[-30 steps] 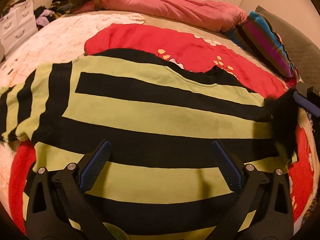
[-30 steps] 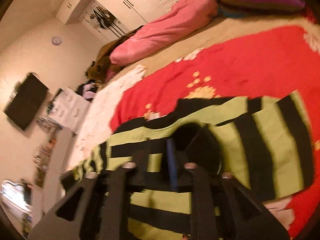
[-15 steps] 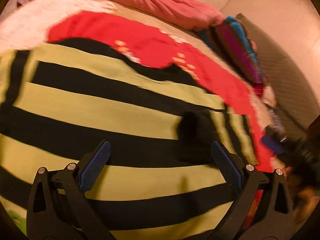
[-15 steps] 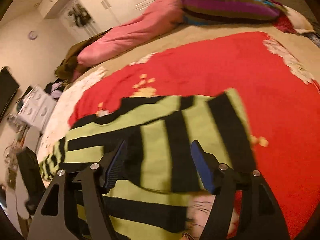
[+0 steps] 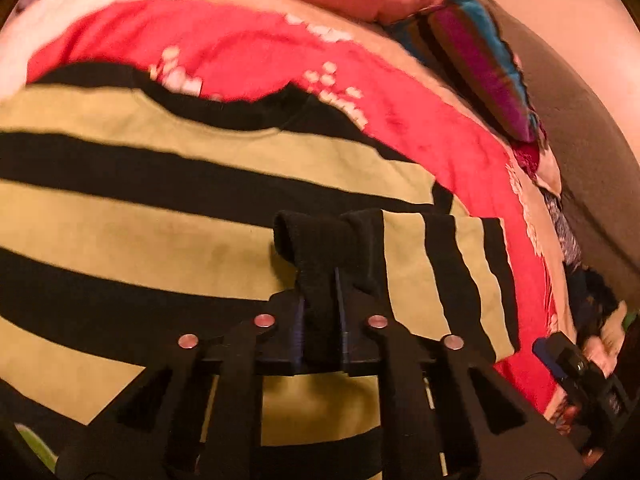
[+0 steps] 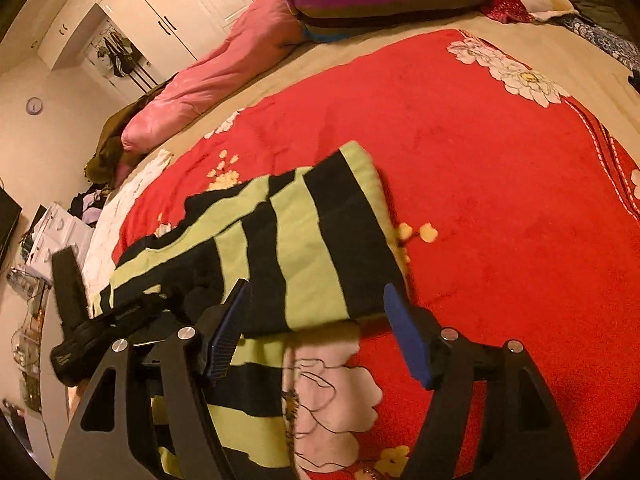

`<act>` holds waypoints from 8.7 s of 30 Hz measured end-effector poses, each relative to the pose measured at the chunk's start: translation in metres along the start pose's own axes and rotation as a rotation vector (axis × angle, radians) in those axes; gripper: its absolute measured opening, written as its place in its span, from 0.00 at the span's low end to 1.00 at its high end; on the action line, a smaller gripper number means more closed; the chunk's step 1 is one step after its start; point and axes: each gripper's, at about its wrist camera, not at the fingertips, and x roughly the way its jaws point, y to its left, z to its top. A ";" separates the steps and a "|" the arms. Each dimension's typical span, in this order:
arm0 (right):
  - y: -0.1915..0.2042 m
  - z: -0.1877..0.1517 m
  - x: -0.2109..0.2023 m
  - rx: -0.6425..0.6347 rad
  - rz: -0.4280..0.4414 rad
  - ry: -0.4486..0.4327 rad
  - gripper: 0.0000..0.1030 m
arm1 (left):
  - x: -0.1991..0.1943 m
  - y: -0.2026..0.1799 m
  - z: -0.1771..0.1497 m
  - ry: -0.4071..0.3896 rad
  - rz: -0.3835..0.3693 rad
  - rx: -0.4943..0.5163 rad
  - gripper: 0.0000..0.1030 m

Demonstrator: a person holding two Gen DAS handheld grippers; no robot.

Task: Fold small clothes

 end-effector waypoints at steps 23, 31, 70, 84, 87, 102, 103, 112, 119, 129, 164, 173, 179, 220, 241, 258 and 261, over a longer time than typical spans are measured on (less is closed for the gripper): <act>0.117 -0.019 0.045 -0.206 0.079 0.104 0.65 | -0.094 0.127 0.027 -0.196 0.301 0.032 0.05; 0.137 -0.016 0.062 -0.273 0.039 0.092 0.65 | -0.090 0.146 0.023 -0.158 0.338 0.014 0.10; 0.117 -0.017 0.076 -0.283 -0.036 0.104 0.77 | -0.082 0.122 0.020 -0.143 0.222 0.052 0.42; 0.133 -0.010 0.038 -0.264 0.034 0.036 0.95 | -0.124 0.115 0.024 -0.263 0.311 0.064 0.89; 0.140 -0.010 0.033 -0.268 0.045 0.024 0.95 | -0.134 0.113 0.024 -0.289 0.330 0.070 0.91; 0.187 -0.024 0.024 -0.348 0.103 0.025 0.96 | -0.192 0.169 0.007 -0.358 0.398 -0.087 0.91; 0.191 -0.026 0.023 -0.356 0.105 0.026 0.96 | -0.193 0.173 0.006 -0.359 0.401 -0.096 0.91; 0.232 -0.044 0.025 -0.442 0.143 0.056 0.96 | -0.214 0.208 -0.005 -0.391 0.433 -0.176 0.91; 0.260 -0.059 0.032 -0.495 0.157 0.082 0.96 | -0.224 0.229 -0.010 -0.404 0.422 -0.223 0.91; 0.291 -0.074 0.045 -0.536 0.173 0.110 0.96 | -0.234 0.266 -0.020 -0.411 0.427 -0.311 0.91; 0.341 -0.116 0.081 -0.651 0.218 0.210 0.96 | -0.258 0.422 -0.057 -0.505 0.413 -0.752 0.91; 0.337 -0.126 0.082 -0.656 0.225 0.230 0.96 | -0.250 0.462 -0.054 -0.567 0.449 -0.799 0.58; 0.332 -0.131 0.082 -0.669 0.213 0.245 0.96 | -0.255 0.460 -0.053 -0.618 0.382 -0.768 0.16; 0.079 -0.014 -0.018 -0.106 0.102 0.011 0.96 | -0.099 0.060 -0.008 -0.183 0.017 -0.154 0.25; 0.129 -0.035 0.012 -0.137 0.191 0.137 0.96 | -0.189 0.126 -0.037 -0.456 0.321 -0.106 0.69; 0.164 -0.054 0.090 0.014 0.181 0.314 0.95 | -0.174 0.168 -0.032 -0.435 0.324 -0.180 0.69; 0.168 -0.053 0.091 -0.022 0.163 0.303 0.51 | -0.173 0.169 -0.032 -0.438 0.330 -0.180 0.69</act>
